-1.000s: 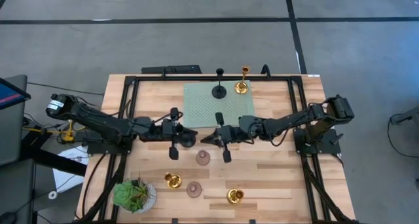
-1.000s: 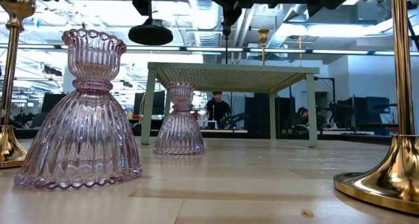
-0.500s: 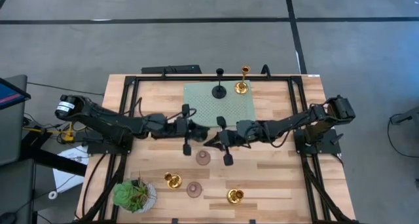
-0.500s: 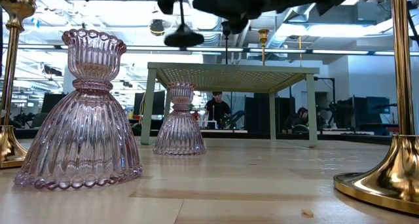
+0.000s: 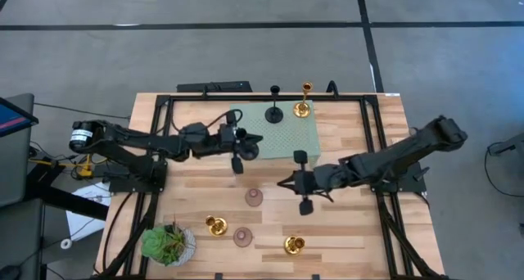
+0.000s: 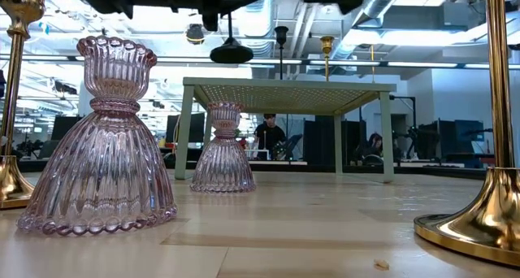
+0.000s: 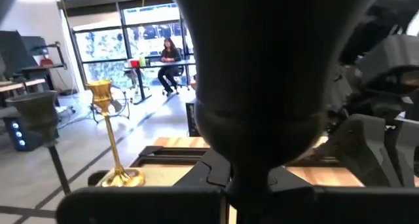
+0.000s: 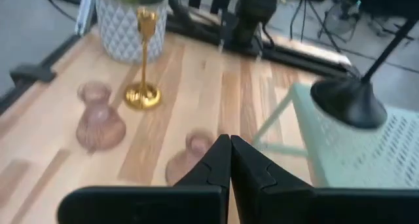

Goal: Pick & Place candle stick holders
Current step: Put the black candle holder on the shelf aligned with the other black candle holder

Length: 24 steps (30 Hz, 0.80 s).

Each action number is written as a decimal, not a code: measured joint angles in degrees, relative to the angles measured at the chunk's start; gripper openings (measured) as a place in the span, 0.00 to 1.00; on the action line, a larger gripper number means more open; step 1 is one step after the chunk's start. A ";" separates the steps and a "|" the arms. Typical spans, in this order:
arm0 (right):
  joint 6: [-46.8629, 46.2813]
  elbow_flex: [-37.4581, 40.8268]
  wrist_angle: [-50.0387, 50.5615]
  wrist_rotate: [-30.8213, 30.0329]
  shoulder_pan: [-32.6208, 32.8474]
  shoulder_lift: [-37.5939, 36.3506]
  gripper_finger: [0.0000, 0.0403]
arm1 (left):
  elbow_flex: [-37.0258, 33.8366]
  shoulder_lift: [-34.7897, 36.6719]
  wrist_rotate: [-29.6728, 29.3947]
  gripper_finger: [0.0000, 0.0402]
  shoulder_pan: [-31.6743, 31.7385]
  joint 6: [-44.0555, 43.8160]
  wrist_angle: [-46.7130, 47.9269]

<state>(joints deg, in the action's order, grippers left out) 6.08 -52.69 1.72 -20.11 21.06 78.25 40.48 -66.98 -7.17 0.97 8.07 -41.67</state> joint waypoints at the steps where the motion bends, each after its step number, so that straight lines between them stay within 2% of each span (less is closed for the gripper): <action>1: -0.42 0.00 1.54 -1.33 0.82 -0.54 0.00 | 0.12 0.00 0.12 0.01 0.37 0.00 0.03; 5: -2.09 0.00 6.68 -7.39 4.24 -1.98 0.00 | 2.52 -2.34 0.65 0.01 1.35 -0.01 -0.07; 10: -5.37 -0.02 10.90 -15.37 7.75 -3.72 0.00 | 8.08 -9.28 5.69 0.01 3.63 -1.02 0.10; 17: -9.47 5.09 11.31 -17.08 10.87 -10.60 0.00 | 13.80 -17.38 10.57 0.01 8.31 -4.07 0.34; 24: -10.67 14.26 7.12 -20.43 14.29 -21.52 0.00 | 17.33 -20.26 11.94 0.01 9.45 -4.51 0.05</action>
<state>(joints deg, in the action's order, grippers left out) -4.58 -38.43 8.85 -40.54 35.35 56.73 57.82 -87.24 4.76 10.41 3.56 -41.62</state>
